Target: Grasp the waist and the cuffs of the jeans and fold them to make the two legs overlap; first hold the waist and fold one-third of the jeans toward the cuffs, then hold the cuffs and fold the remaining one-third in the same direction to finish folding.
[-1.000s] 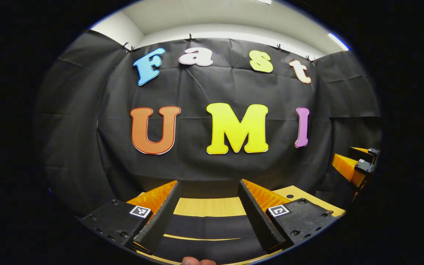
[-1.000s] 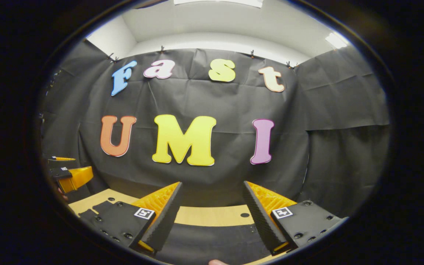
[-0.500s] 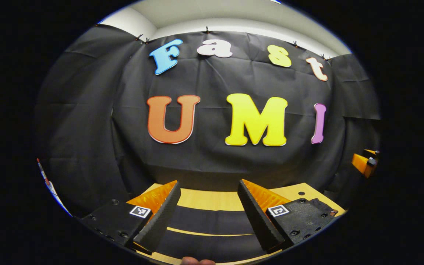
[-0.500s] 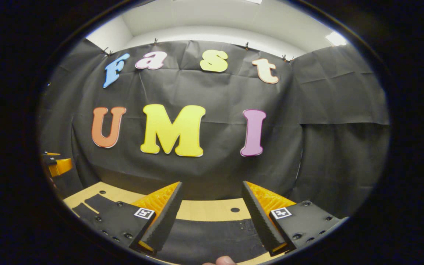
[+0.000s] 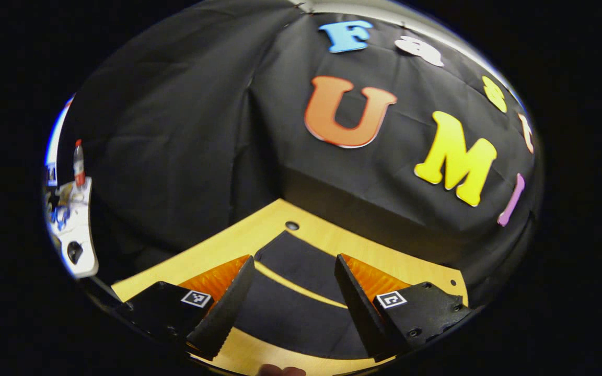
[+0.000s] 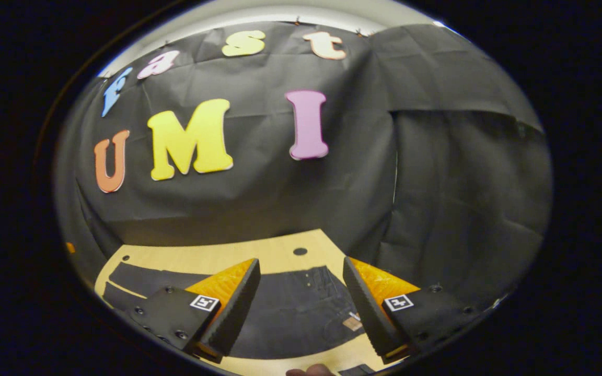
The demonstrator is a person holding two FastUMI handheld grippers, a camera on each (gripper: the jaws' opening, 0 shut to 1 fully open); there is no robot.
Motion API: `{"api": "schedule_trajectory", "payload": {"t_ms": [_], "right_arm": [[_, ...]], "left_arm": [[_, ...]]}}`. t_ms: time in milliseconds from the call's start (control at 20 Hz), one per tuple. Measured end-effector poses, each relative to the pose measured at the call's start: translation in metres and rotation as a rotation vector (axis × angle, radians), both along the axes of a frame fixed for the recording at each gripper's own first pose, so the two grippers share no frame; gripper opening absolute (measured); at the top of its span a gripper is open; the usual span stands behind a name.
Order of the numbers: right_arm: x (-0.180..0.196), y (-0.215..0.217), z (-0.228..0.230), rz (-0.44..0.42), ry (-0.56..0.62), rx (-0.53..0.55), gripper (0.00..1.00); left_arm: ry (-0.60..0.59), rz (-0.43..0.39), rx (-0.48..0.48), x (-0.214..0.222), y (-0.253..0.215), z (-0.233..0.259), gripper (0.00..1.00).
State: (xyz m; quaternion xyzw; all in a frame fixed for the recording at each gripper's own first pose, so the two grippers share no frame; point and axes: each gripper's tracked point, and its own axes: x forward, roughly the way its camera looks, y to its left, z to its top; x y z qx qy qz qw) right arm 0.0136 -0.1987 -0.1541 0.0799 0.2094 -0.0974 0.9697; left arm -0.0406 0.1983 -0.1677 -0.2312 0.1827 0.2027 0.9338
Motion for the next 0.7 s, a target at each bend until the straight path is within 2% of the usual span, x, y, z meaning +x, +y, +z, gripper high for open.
{"api": "schedule_trajectory", "payload": {"t_ms": [250, 350, 450, 550, 700], "right_arm": [[-0.026, -0.036, -0.070, -0.084, 0.171, 0.203, 0.98], [-0.031, -0.039, -0.100, -0.109, 0.228, 0.286, 1.00], [-0.038, -0.045, -0.125, -0.143, 0.281, 0.358, 0.98], [-0.044, -0.052, -0.149, -0.183, 0.327, 0.423, 0.98], [-0.051, -0.062, -0.178, -0.219, 0.389, 0.458, 0.98]], "left_arm": [[0.068, 0.121, -0.431, -0.034, -0.002, -0.078, 0.99], [0.090, 0.163, -0.544, -0.040, -0.002, -0.104, 0.99], [0.094, 0.206, -0.619, -0.045, 0.004, -0.118, 0.99], [0.117, 0.241, -0.651, -0.049, 0.014, -0.135, 0.99], [0.132, 0.275, -0.687, -0.048, 0.025, -0.150, 0.99]]}}
